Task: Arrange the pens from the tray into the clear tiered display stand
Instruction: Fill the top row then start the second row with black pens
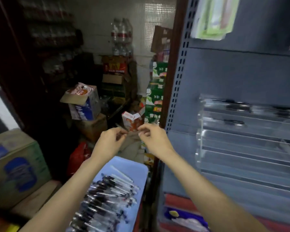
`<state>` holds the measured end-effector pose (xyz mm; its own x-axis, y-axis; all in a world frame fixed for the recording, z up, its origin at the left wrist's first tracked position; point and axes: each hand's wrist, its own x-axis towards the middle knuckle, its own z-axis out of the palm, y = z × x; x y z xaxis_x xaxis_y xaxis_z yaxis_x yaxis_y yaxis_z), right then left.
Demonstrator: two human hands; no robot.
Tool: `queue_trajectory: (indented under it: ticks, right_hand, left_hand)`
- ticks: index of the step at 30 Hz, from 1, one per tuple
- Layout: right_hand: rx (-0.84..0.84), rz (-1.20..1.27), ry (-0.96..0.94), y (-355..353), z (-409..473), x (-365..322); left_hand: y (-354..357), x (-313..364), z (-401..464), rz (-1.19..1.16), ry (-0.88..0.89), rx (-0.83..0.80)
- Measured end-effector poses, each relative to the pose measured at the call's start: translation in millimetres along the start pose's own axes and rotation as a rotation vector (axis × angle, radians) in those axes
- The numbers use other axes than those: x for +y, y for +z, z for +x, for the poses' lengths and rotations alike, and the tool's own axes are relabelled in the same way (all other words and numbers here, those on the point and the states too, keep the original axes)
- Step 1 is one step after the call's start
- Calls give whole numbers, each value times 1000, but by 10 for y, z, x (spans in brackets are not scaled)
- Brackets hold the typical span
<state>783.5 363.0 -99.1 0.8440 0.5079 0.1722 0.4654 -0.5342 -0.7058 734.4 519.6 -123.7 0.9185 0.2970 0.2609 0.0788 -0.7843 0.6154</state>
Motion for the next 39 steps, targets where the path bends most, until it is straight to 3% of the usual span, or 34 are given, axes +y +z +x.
queue_trajectory:
  ticks: [9,16,20,24,28,34,39]
  right_hand:
    - [-310,-168,317,1595,75,387]
    - [-391,-347,375,2052,-38,785]
    - [-414,-438,366,2152,-24,902]
    - [-470,-520,330,2187,50,932]
    - [-461,-450,358,2183,100,976]
    - [-376,-277,424,2117,57,990]
    - [-206,-16,463,1945,40,797]
  left_hand:
    - [208,-1537,-332,33,-189,-315]
    - [609,-2059,-435,134,-79,-586]
    - [701,-2247,-449,148,-99,-643]
    - [744,-2253,-410,112,-122,-630]
    - [791,-2253,-371,33,-172,-544]
    - [830,-2157,-239,-162,-368,-468]
    - [780,-1976,-110,-347,-516,-332]
